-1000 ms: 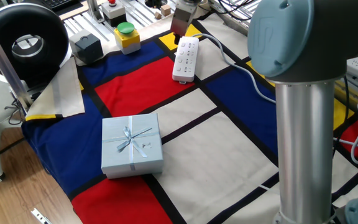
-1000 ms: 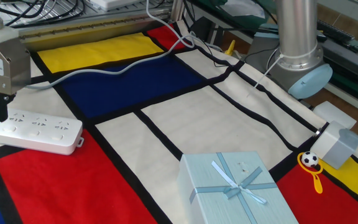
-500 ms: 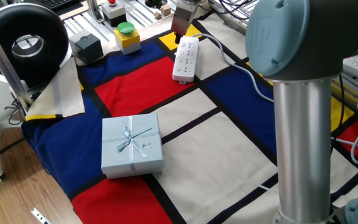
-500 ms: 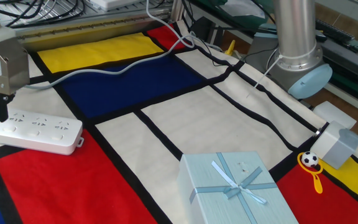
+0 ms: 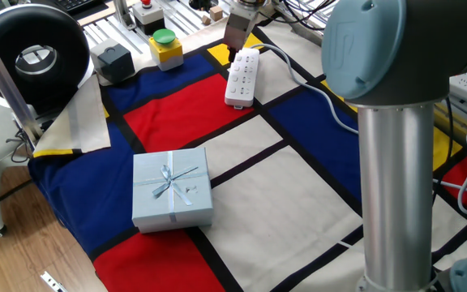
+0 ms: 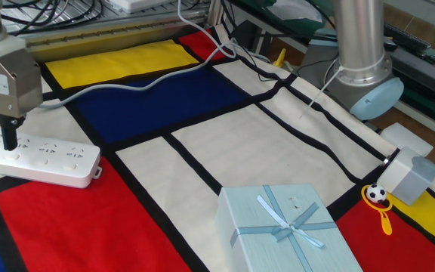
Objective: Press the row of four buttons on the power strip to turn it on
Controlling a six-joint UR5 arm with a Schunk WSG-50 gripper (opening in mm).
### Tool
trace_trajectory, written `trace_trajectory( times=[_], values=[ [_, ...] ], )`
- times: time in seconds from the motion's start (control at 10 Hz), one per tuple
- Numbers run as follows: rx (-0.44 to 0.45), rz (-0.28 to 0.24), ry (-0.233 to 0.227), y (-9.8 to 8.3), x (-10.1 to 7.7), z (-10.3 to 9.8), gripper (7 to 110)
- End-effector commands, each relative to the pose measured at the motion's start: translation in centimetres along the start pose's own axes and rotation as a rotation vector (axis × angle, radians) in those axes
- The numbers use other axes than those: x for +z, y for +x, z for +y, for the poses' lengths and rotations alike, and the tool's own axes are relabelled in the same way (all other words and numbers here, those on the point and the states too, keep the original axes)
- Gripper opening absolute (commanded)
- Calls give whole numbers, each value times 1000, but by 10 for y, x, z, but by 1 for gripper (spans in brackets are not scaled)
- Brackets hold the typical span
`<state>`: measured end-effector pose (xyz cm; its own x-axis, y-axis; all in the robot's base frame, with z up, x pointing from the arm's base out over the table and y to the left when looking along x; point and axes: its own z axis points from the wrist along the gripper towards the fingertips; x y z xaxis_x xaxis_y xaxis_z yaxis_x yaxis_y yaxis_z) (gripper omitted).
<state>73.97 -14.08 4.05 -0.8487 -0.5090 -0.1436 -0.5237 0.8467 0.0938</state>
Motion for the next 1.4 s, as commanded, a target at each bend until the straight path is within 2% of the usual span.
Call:
trace_trajectory(
  times=[0.0,0.3,0.9,1.1,1.3],
  values=[
    [15,-8,-8,-1,1,4,66],
    [31,-20,-34,-4,1,9,66],
    [33,-18,-45,-3,4,8,66],
    [46,-31,-76,-7,5,15,66],
    [46,-18,-86,-5,-1,12,66]
  ],
)
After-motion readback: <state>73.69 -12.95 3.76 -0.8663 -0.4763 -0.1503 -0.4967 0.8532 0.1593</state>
